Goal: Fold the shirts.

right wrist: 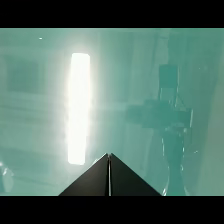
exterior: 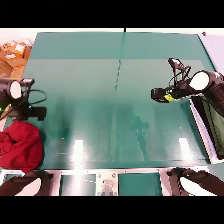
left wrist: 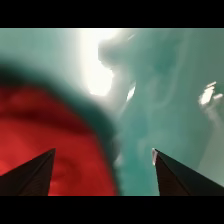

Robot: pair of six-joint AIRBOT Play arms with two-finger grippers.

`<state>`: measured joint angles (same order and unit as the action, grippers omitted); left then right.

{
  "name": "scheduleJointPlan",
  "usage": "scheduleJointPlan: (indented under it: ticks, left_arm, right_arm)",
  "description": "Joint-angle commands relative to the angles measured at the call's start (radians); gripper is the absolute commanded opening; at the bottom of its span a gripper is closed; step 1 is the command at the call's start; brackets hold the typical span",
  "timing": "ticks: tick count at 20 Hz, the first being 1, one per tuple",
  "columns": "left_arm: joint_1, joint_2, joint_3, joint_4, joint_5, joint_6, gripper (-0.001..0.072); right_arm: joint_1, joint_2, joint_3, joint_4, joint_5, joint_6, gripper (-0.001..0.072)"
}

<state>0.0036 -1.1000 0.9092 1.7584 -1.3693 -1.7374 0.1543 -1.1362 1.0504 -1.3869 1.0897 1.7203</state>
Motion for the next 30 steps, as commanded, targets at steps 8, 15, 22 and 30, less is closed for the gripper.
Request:
scheduleJointPlan:
  ticks: [8,15,22,30]
  left_arm:
    - [0.172,0.000,-0.278,0.084,0.118,-0.097,0.0069]
    - [0.073,0.003,0.084,-0.119,0.015,0.045,0.0020]
    - [-0.441,0.002,0.502,-0.371,0.239,0.072,0.0020]
    - [-0.682,-0.249,0.503,-0.560,0.385,0.198,0.0451]
  right_arm:
    - [0.000,-0.001,-0.056,-0.001,-0.001,-0.002,0.0011]
    - [-0.026,0.002,-0.011,-0.074,0.070,-0.004,0.0010]
    - [-0.261,0.170,-0.005,-0.060,0.152,-0.019,0.0009]
    - [-0.337,0.192,-0.006,0.001,0.182,0.008,0.0024]
